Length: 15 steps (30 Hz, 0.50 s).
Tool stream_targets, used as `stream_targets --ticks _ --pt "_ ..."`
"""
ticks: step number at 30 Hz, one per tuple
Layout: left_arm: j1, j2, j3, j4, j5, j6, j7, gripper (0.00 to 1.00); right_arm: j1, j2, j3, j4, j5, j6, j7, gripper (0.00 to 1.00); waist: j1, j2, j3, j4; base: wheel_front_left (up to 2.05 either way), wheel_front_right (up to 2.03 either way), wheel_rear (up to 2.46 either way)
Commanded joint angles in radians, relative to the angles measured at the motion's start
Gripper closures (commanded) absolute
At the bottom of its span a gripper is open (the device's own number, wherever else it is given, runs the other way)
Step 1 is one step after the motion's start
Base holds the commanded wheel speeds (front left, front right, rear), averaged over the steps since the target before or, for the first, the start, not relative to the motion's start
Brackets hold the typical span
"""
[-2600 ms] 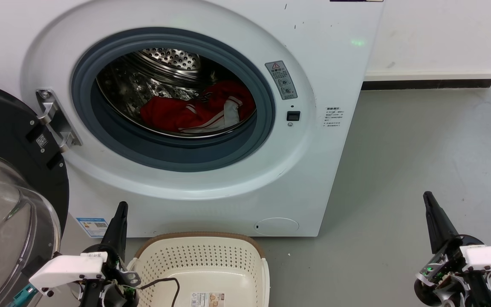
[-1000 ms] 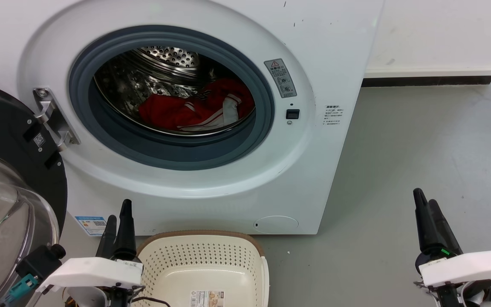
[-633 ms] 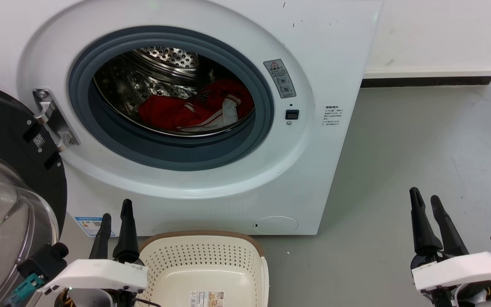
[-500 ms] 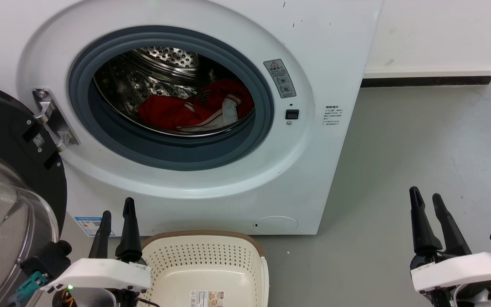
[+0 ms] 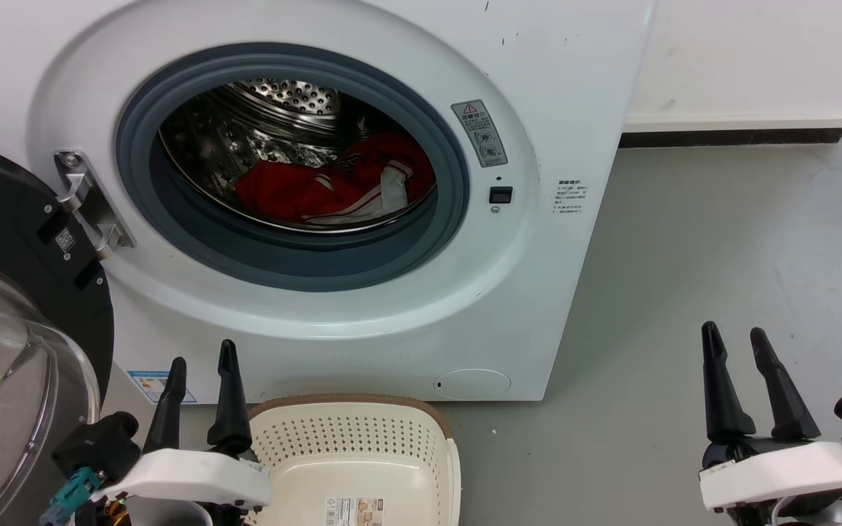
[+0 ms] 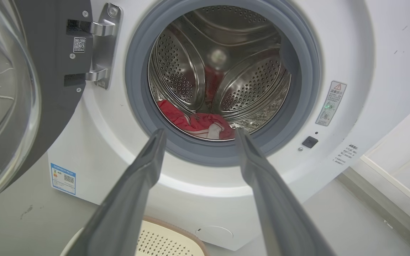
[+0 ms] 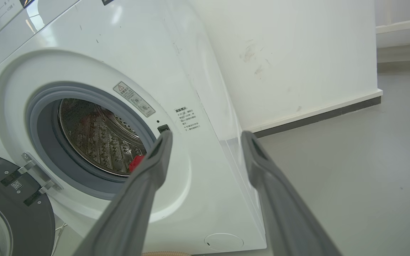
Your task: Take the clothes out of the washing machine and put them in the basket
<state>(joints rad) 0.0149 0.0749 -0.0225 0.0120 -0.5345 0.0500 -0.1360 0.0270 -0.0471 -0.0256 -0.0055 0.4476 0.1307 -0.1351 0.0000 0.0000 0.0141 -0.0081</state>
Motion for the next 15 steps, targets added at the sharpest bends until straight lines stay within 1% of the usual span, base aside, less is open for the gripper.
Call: stream_targets --ticks 1,15 --pt "0.001 0.007 -0.005 -0.015 0.03 0.006 -0.01 0.0 0.006 -0.005 0.002 -0.02 -0.031 0.0 -0.011 0.0 0.0 0.0 0.0 0.0 0.0 0.0 0.0" --pt "0.021 0.012 -0.023 -0.036 0.169 0.02 -0.045 0.0 0.026 -0.005 0.014 -0.054 -0.179 0.0 -0.045 0.0 0.0 0.0 -0.004 -0.004 0.0 0.0 0.0"
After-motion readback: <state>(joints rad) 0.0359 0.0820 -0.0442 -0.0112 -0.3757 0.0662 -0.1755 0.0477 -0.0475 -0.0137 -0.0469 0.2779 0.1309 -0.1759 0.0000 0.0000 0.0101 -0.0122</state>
